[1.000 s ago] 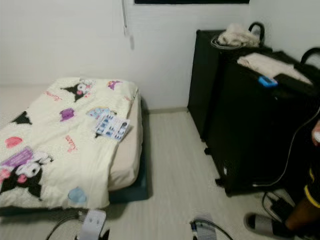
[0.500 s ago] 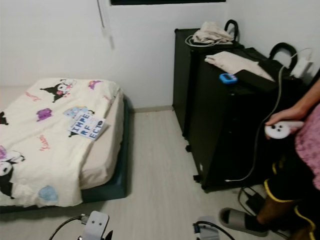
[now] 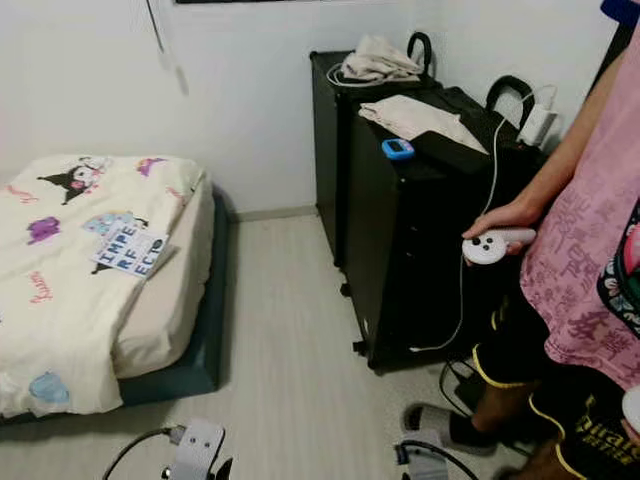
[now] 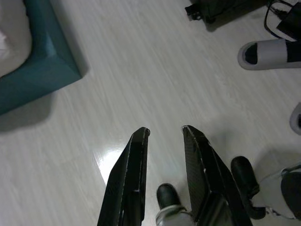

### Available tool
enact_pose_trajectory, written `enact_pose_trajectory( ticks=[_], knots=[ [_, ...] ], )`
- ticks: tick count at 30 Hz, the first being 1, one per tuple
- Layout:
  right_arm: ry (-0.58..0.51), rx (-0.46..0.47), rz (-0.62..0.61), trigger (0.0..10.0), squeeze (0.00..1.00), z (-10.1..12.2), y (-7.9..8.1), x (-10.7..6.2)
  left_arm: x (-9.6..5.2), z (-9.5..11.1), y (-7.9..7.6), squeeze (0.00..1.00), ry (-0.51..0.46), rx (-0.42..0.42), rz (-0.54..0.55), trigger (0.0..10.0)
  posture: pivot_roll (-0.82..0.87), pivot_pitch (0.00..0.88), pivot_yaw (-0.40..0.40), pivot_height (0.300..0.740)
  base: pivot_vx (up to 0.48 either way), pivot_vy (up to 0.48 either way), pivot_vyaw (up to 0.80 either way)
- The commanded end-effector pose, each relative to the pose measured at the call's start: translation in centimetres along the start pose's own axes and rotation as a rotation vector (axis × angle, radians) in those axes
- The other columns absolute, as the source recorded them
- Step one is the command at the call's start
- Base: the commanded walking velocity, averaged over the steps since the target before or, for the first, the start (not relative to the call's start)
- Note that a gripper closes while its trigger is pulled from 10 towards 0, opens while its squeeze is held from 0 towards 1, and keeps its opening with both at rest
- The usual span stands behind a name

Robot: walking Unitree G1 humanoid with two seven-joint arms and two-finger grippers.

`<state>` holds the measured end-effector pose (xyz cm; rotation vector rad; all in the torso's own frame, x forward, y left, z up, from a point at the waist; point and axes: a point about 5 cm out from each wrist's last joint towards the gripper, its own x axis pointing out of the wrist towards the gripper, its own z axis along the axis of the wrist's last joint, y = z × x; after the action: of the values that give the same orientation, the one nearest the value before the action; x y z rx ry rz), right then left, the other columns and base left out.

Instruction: Clean up the room

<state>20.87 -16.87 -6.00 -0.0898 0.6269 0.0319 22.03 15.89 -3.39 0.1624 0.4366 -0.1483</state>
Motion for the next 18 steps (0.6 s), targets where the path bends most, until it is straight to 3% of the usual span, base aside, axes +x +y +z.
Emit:
enact_pose_trajectory(
  ticks=[1,18],
  knots=[
    [0.015,0.005,0.012,10.0,0.00,-0.4,0.5,-0.1,-0.5,-0.9,0.0,0.00,0.037,0.006,0.009,10.0,0.04,0.134,-0.051,0.740,0.000,0.000,0.00],
    [-0.007,0.011,0.010,10.0,0.00,0.1,0.3,0.0,-0.2,0.3,-0.1,0.00,-0.036,-0.011,0.023,10.0,0.04,0.129,-0.050,0.740,0.000,0.000,0.00]
  ],
)
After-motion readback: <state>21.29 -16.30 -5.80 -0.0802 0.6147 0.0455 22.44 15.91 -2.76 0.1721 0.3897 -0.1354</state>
